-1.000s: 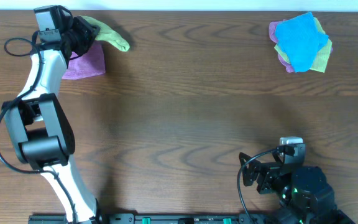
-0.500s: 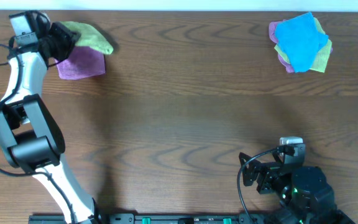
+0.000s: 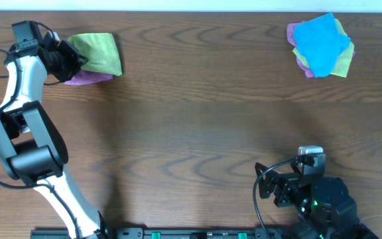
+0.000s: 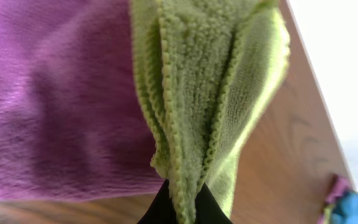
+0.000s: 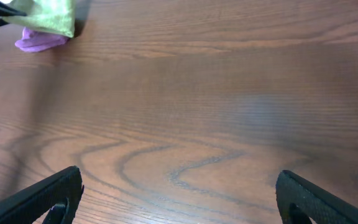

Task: Fold the cloth
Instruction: 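Carry the green cloth left and place it on the pink cloth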

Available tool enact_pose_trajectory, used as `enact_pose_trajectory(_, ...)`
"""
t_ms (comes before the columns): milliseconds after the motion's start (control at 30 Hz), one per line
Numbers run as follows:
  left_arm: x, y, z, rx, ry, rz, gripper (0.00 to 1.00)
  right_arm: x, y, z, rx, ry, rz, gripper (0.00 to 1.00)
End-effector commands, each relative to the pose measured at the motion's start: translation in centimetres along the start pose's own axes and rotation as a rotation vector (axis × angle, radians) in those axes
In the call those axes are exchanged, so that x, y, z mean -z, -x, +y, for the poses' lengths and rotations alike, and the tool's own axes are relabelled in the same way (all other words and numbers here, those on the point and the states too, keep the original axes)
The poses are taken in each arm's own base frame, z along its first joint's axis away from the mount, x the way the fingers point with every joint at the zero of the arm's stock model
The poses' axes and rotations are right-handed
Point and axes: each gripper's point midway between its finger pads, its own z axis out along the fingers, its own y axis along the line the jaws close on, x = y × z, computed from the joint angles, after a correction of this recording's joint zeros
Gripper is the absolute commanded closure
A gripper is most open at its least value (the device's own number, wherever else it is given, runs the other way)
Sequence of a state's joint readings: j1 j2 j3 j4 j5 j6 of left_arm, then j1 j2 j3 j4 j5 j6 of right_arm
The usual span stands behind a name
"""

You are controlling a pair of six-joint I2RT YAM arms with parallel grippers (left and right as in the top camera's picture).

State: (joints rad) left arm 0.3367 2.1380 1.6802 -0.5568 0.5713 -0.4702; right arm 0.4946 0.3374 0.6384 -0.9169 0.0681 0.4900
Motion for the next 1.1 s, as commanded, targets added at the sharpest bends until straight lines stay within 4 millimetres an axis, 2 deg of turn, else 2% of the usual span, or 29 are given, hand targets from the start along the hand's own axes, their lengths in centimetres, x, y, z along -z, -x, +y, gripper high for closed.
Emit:
enact_pose_trajectory(0, 1.4, 1.7, 2.0, -0.043, 0.081, -0.057, 0.94, 0.0, 0.0, -0.3, -0.015, -0.015, -0.007, 0.01)
enact_pose_trajectory(100, 1.9, 2.3, 3.3, -0.042, 0.115, -0.073, 0.94, 0.0, 0.0, -0.3, -0.014, -0.015, -0.007, 0.01)
enact_pose_trajectory(300, 2.6, 3.2, 4.7, -0.048, 0.146, -0.099, 0.94, 0.0, 0.0, -0.3, -0.014, -0.015, -0.007, 0.01)
enact_pose_trajectory(367, 2.7, 3.3, 4.8, -0.049, 0.147, -0.101, 0.66, 0.0, 0.0, -0.3, -0.015, -0.015, -0.006, 0.01)
enact_pose_trajectory(400, 2.7, 3.3, 4.8, -0.049, 0.147, -0.102, 0.45, 0.0, 0.0, -0.3, -0.014, -0.015, -0.007, 0.01)
enact_pose_trajectory(467, 2.7, 3.4, 4.8, -0.050, 0.146, -0.104, 0.24, 0.0, 0.0, -0.3, -0.014, -0.015, -0.007, 0.01)
enact_pose_trajectory(500, 2.7, 3.4, 4.7, -0.052, 0.145, -0.105, 0.09, 0.0, 0.0, -0.3, -0.014, -0.015, -0.007, 0.01)
enact_pose_trajectory(533, 2.7, 3.4, 4.7, -0.055, 0.144, -0.105, 0.05, 0.0, 0.0, -0.3, -0.014, -0.015, -0.007, 0.01)
enact_pose_trajectory(700, 3.2, 3.4, 4.5, -0.050, 0.118, -0.097, 0.05, 0.0, 0.0, -0.3, -0.014, -0.015, -0.007, 0.01)
enact_pose_trajectory(767, 4.2, 3.5, 3.9, -0.050, 0.091, -0.105, 0.05, 0.0, 0.0, -0.3, -0.015, -0.015, -0.007, 0.01)
enact_pose_trajectory(900, 8.3, 3.6, 1.7, -0.093, 0.068, -0.155, 0.05, 0.0, 0.0, -0.3, -0.015, -0.015, -0.007, 0.01)
enact_pose_trajectory(1067, 13.9, 1.3, -2.7, -0.174, 0.020, -0.186, 0.05, 0.0, 0.0, -0.3, -0.015, -0.015, -0.007, 0.01)
